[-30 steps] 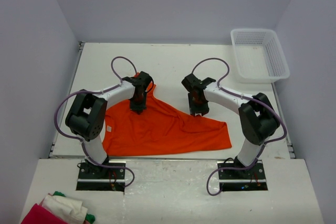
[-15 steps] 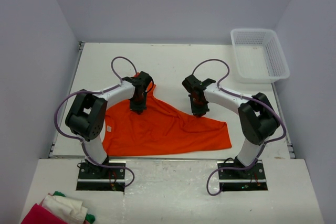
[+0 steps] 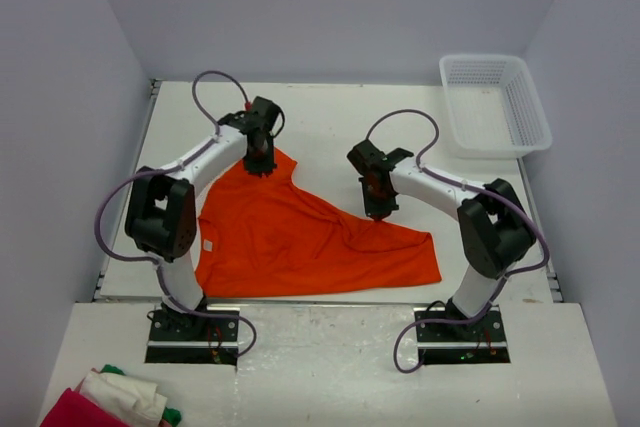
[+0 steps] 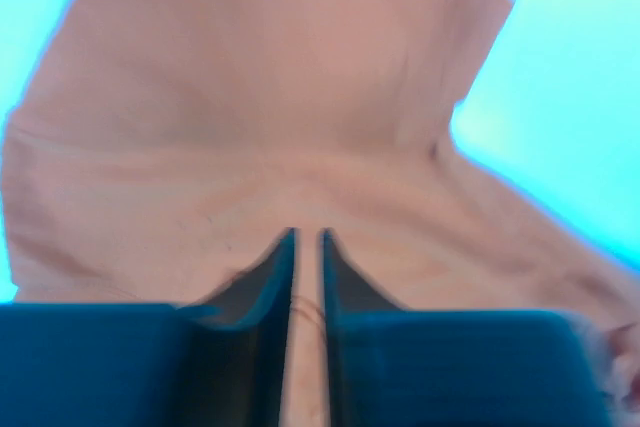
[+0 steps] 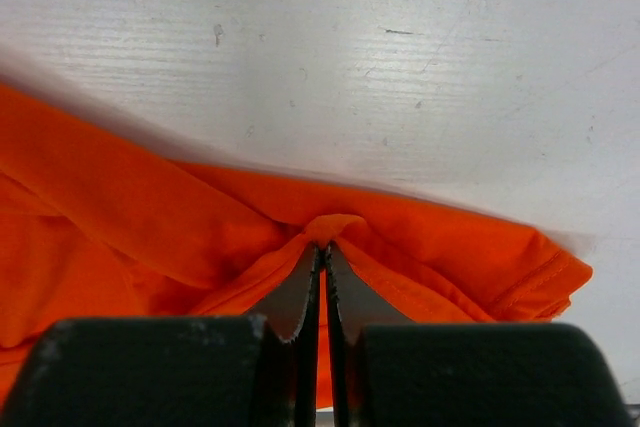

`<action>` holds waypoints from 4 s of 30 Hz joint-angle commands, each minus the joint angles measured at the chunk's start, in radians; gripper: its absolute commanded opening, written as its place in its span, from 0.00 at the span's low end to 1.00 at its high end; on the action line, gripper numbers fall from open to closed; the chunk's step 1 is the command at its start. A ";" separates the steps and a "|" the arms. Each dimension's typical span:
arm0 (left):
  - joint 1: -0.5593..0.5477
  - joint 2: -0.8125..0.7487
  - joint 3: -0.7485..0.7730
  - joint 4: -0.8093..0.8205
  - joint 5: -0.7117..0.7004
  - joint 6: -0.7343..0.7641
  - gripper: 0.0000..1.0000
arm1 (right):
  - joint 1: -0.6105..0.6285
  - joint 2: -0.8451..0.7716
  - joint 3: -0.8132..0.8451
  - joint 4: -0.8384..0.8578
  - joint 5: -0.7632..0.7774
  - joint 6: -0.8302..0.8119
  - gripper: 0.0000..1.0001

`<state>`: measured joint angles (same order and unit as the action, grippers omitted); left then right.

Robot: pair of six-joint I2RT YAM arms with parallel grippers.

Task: Fold and stack the t-shirts
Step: Grap the side of the flattened tshirt furthest away from the robot with both arms, then fold the other side of the tshirt into a rectangle

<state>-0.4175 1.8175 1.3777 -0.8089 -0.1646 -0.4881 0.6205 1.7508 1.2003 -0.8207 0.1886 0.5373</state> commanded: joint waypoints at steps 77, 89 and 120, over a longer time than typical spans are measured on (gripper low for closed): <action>0.164 0.435 0.614 -0.053 0.077 0.177 0.00 | -0.019 -0.033 0.134 -0.041 0.126 -0.036 0.00; 0.146 0.192 0.446 -0.015 -0.039 0.154 0.00 | -0.123 -0.034 0.202 -0.081 0.189 -0.083 0.00; 0.105 -0.148 0.301 0.019 -0.067 0.160 0.00 | -0.361 0.064 0.367 -0.110 0.193 -0.129 0.00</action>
<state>-0.3073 1.7233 1.6871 -0.8238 -0.2306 -0.3477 0.2653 1.7931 1.5192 -0.9268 0.3756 0.4255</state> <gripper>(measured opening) 0.003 0.007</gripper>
